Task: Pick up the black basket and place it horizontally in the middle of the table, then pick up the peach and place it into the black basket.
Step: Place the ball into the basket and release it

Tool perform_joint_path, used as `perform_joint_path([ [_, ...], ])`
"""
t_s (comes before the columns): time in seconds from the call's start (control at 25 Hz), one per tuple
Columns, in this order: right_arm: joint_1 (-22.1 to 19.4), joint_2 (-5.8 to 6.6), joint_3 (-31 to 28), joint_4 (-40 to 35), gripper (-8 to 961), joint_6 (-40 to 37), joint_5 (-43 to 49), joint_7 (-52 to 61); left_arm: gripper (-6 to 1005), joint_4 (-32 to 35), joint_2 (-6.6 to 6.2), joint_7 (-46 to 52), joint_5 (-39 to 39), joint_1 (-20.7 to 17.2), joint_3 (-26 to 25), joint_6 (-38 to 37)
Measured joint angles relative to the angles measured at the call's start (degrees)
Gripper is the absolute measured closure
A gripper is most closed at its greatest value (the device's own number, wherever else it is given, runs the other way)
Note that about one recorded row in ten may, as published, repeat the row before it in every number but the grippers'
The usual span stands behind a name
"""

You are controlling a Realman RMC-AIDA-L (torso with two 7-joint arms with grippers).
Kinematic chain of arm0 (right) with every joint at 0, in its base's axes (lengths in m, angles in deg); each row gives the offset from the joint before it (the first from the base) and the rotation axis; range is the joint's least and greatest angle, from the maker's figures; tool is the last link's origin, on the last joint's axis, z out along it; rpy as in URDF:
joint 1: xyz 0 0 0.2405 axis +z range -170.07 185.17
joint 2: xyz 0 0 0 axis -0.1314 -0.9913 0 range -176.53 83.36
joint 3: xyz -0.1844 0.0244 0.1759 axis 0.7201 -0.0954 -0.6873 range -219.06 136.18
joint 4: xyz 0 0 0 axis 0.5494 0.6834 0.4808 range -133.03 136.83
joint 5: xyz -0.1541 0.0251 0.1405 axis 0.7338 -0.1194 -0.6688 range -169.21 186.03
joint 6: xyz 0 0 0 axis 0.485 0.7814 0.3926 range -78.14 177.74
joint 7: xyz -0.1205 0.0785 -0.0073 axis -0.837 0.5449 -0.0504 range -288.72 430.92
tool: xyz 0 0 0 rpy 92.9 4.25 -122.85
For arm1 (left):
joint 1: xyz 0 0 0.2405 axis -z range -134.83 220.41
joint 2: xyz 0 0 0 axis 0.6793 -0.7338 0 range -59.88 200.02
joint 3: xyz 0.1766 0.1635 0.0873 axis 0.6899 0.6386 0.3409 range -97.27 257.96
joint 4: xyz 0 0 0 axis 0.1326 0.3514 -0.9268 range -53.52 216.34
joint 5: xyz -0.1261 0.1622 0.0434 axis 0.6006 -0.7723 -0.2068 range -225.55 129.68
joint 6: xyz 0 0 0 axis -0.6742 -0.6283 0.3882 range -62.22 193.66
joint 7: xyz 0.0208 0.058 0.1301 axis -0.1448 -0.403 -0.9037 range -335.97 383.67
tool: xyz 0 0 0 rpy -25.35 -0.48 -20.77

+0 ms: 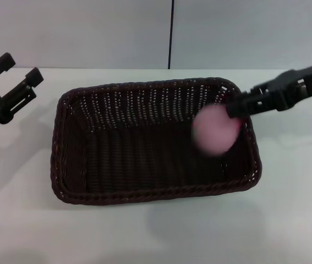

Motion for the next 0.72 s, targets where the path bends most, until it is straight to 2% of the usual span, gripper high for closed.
perform_joint_path([
  [0.24, -2.5, -0.20, -0.9, 0.8, 313, 4.2, -5.1, -6.9, 292, -3.5, 0.02, 0.0, 1.1, 0.2, -0.9, -3.2],
  [0.44, -8.4, -1.45, -2.6, 2.8, 288, 8.8, -16.1, -17.8, 292, -9.3, 0.06, -1.6, 1.6, 0.9, -5.4, -8.3],
  [0.52, -11.7, -1.54, -2.7, 8.2, 278, 11.0, -24.0, -25.7, 292, -11.4, 0.05, -2.6, 1.8, 1.3, -6.8, -9.6],
  [0.56, -12.9, -1.48, -2.8, 11.4, 273, 11.9, -27.9, -29.5, 292, -17.1, 0.00, -6.2, 2.4, 2.4, -10.6, -13.3],
  [0.68, -15.8, -1.40, -3.9, 25.5, 258, 13.1, -41.5, -45.7, 292, -24.1, -0.17, -10.8, 2.9, 3.7, -15.6, -17.4],
  [0.72, -16.4, -1.45, -4.3, 30.4, 258, 12.8, -45.7, -51.5, 292, -24.1, -0.17, -10.8, 2.9, 3.7, -15.6, -17.4],
])
